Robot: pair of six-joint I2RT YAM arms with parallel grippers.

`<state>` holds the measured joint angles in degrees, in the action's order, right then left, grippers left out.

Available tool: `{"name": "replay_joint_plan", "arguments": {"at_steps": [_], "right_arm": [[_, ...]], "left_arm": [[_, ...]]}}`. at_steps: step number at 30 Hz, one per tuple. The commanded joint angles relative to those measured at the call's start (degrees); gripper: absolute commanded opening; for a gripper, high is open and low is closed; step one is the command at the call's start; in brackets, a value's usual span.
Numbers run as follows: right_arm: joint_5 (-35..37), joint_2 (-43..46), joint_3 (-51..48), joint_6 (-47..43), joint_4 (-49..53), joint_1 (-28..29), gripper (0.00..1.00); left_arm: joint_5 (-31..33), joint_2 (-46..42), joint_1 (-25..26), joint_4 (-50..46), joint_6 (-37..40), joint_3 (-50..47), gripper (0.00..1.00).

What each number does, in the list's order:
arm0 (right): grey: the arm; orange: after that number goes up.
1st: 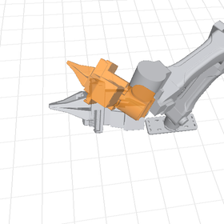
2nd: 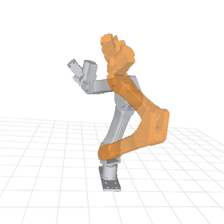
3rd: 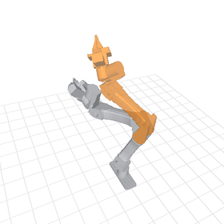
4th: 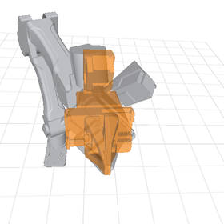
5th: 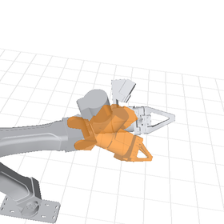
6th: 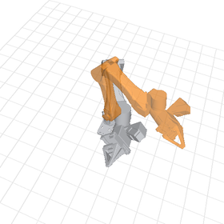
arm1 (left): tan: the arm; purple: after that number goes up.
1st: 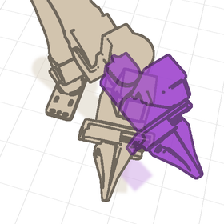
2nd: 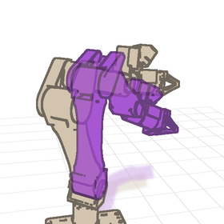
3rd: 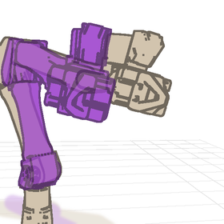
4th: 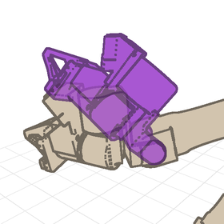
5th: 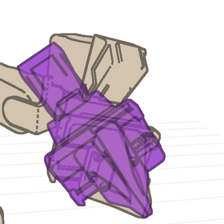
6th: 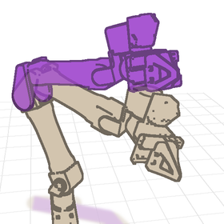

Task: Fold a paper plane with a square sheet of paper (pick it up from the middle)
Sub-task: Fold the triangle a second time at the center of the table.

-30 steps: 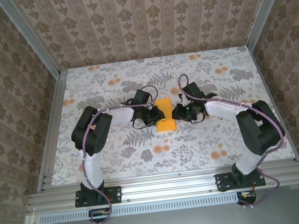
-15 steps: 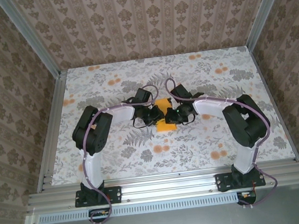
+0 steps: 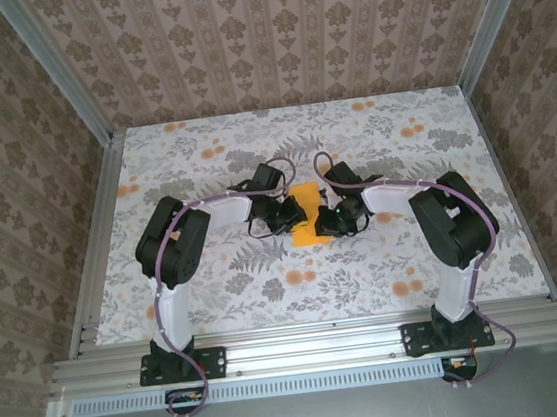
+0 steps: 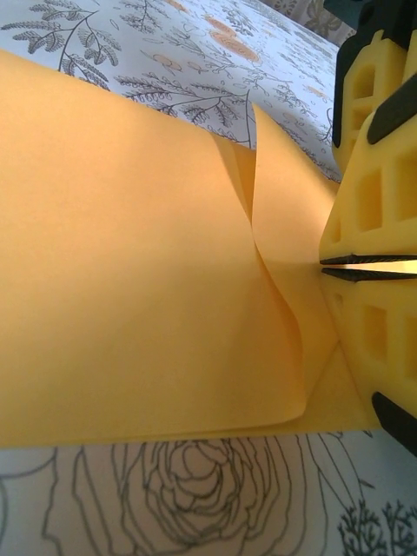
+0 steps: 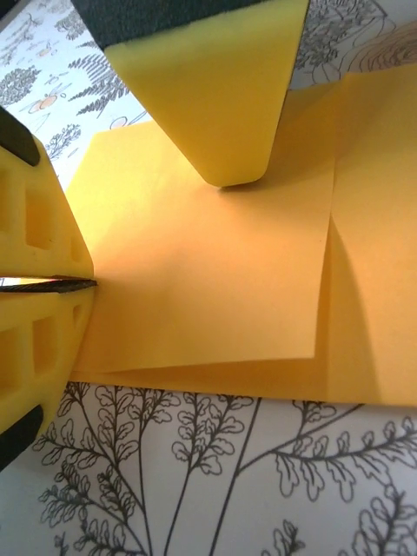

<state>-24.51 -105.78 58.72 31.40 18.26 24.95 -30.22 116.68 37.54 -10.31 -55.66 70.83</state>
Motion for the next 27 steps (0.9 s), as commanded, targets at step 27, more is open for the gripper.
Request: {"name": "replay_joint_plan", "arguments": {"at_steps": [27], "right_arm": [[-6.88, 1.88, 2.63, 1.29, 0.13, -0.64, 0.13]], "left_arm": [[3.39, 3.07, 0.08, -5.59, 1.34, 0.27, 0.13]]}}
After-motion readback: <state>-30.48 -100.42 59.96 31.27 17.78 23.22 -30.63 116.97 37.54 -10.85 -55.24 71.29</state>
